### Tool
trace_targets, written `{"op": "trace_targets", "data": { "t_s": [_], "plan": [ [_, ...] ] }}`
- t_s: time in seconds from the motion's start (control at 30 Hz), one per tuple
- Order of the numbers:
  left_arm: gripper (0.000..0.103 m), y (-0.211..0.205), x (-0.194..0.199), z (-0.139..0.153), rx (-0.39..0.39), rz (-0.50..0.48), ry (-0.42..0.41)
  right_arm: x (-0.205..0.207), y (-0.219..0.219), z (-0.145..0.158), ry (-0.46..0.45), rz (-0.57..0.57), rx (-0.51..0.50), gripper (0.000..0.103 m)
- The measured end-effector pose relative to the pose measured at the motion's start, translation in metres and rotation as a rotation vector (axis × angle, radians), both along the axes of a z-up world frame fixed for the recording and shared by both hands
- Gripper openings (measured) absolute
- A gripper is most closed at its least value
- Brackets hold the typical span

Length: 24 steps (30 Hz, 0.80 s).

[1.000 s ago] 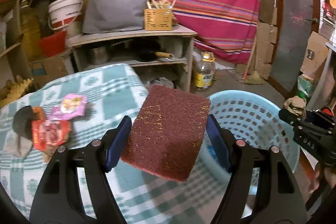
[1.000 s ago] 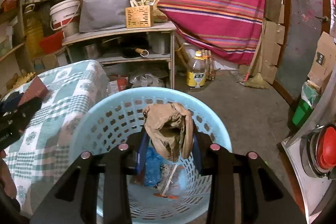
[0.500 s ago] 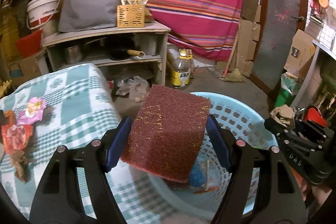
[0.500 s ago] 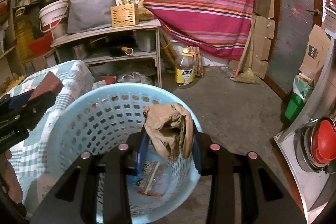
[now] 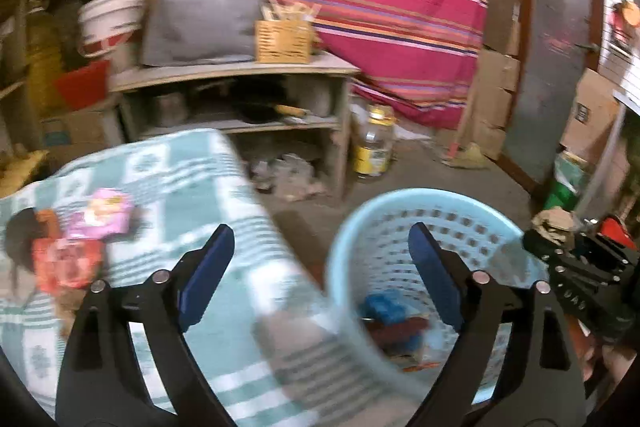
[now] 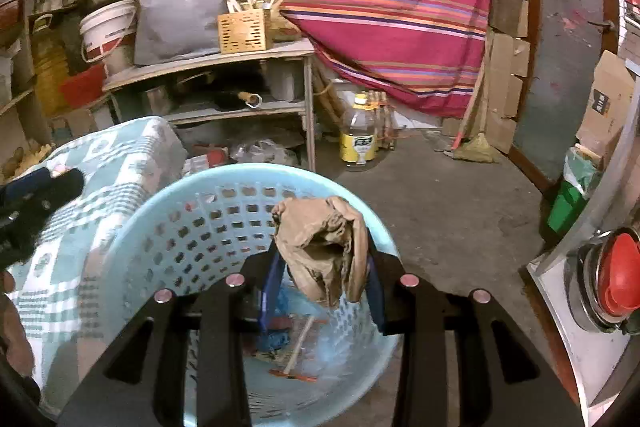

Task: Collect trash
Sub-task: 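Open the left tool to drop the red pad while the right tool drops the brown cloth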

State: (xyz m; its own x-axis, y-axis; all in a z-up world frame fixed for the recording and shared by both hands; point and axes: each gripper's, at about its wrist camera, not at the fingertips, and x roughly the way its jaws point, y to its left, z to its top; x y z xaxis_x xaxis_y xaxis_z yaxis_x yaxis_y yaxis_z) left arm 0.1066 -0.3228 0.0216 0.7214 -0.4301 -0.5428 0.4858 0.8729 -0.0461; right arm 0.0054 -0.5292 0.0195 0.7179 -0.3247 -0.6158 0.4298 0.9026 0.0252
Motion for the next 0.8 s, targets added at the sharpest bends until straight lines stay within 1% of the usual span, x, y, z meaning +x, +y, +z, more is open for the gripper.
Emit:
{"op": "trace_targets", "data": {
  "t_s": [0.17, 0.23, 0.27, 0.3, 0.37, 0.4, 0.47, 0.6, 0.67, 0.7, 0.8],
  "plan": [
    [0.091, 0.053, 0.005, 0.006, 0.010, 0.108, -0.013, 0.015, 0.014, -0.003, 0.026, 0.027, 0.006, 0.039],
    [0.092, 0.075, 0.007, 0.008, 0.019, 0.150, -0.018, 0.022, 0.020, -0.006, 0.044, 0.029, 0.003, 0.047],
    [0.093, 0.084, 0.008, 0.009, 0.023, 0.167, -0.023, 0.026, 0.024, -0.007, 0.051, 0.022, -0.009, 0.058],
    [0.093, 0.098, 0.008, 0.010, 0.028, 0.188, -0.031, 0.028, 0.027, -0.007, 0.056, 0.013, -0.022, 0.066],
    [0.094, 0.116, 0.009, 0.011, 0.032, 0.216, -0.034, 0.032, 0.035, -0.006, 0.063, 0.003, -0.046, 0.069],
    [0.094, 0.127, 0.009, 0.012, 0.030, 0.230, -0.036, 0.034, 0.040, -0.004, 0.062, 0.000, -0.055, 0.075],
    [0.095, 0.152, 0.010, 0.012, 0.029, 0.266, -0.037, 0.037, 0.049, 0.000, 0.047, -0.003, -0.062, 0.077],
    [0.096, 0.189, 0.014, 0.012, 0.025, 0.315, -0.024, 0.049, 0.080, 0.008, 0.026, 0.031, -0.068, 0.078],
    [0.096, 0.209, 0.014, 0.013, 0.025, 0.338, -0.034, 0.056, 0.099, 0.010, 0.023, 0.058, -0.075, 0.080],
    [0.096, 0.215, 0.014, 0.013, 0.028, 0.347, -0.037, 0.061, 0.111, 0.010, 0.024, 0.077, -0.080, 0.083],
    [0.097, 0.238, 0.015, 0.010, 0.039, 0.378, -0.037, 0.074, 0.146, 0.010, 0.026, 0.136, -0.096, 0.085]
  ]
}}
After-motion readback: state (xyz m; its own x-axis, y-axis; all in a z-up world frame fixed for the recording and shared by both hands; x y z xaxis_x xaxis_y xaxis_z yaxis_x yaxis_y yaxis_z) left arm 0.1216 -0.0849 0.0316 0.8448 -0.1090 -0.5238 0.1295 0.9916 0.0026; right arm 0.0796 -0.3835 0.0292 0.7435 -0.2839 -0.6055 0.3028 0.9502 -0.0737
